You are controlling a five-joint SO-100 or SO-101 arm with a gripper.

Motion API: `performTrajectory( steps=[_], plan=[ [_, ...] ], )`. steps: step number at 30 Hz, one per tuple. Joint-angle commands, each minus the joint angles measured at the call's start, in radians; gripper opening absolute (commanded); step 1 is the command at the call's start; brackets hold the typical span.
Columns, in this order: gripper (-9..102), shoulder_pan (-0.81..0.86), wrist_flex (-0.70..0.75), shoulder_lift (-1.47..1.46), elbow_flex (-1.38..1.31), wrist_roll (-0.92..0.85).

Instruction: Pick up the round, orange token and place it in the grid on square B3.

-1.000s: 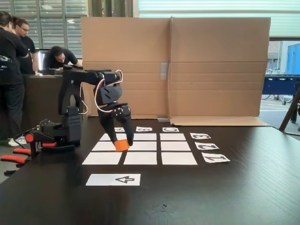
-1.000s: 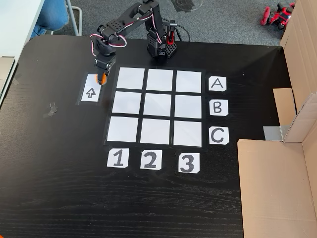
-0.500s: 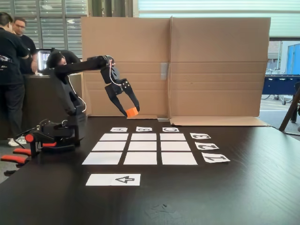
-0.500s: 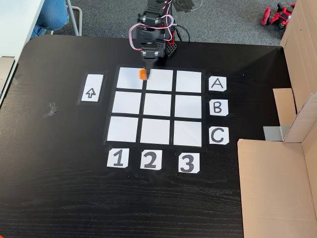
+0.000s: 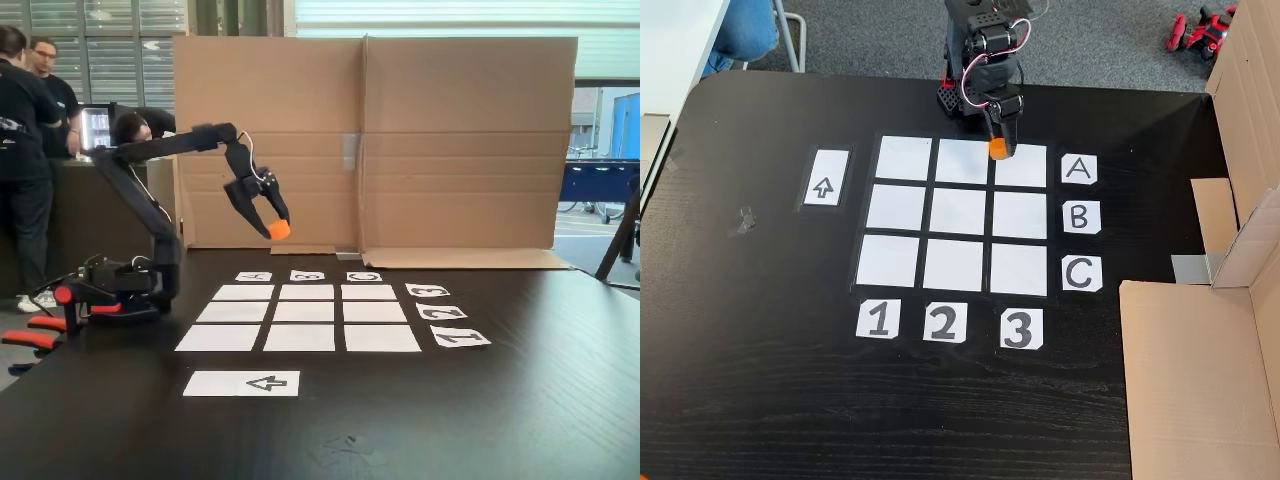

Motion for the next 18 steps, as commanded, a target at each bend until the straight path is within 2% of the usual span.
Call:
performTrajectory(
  steps=[1, 8, 18],
  plan=[
    [-1, -0.018, -0.06, -0.08, -0.003, 0.023],
    [-1, -0.026, -0.166, -0.253, 0.0, 0.037],
    [-1, -0.028, -0.239, -0.431, -0.043, 0.04]
  ],
)
